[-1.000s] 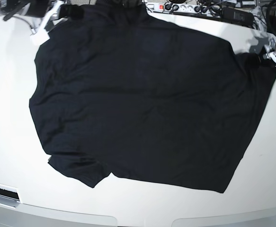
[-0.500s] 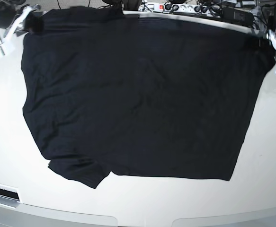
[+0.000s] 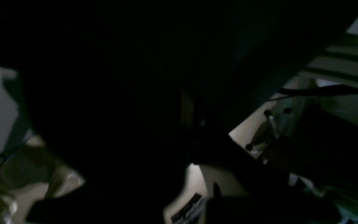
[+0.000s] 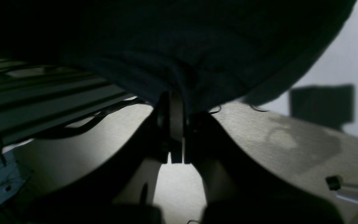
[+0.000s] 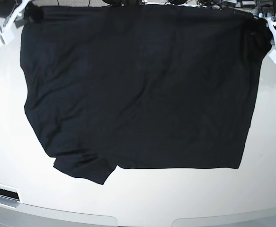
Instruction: Layout the t-shirt on the table in an organized manner, then fold the t-shirt properly
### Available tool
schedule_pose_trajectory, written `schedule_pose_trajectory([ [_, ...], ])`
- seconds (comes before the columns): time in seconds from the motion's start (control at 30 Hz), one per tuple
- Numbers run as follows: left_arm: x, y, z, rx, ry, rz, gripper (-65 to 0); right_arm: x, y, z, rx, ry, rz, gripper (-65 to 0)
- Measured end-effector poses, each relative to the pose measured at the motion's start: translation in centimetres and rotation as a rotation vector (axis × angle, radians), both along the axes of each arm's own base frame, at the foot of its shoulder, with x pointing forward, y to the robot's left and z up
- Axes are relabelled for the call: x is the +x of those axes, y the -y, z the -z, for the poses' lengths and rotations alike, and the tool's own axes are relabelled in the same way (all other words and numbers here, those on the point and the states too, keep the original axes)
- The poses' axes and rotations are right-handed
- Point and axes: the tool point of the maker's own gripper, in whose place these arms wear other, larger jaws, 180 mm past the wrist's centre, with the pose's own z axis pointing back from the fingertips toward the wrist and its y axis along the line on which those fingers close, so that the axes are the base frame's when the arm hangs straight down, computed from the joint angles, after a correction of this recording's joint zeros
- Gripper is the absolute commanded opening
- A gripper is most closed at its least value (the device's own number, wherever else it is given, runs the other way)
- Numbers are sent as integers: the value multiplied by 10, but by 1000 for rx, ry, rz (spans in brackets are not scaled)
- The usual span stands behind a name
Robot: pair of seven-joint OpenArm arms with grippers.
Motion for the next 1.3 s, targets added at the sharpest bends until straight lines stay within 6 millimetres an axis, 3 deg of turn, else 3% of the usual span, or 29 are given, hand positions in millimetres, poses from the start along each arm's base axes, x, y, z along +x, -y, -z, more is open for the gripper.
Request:
schedule_pose_trajectory([
  [0.1,-9,-2,2,15,-48,18,-650,-5,0,1,0,-13,0,-650],
  [0.47,-4,5,-3,-31,-26,3,-650,-3,-3,-8,-14,11,-24,-650],
  [0.7,20,25,-20,-175,64,-58,-650,17,-3,-12,-9,82,-8,-650],
  [0.93,39,14,-16,-97,126,-53,-650,37,-3,-15,-15,133,-8,-650],
  [1.13,67,3,-18,-29,221,-57,-650,58,-3,-20,-12,191,-4,-650],
  [1.3,67,3,-17,-26,222,-56,-650,68,2,-13,13,201,37,-650],
])
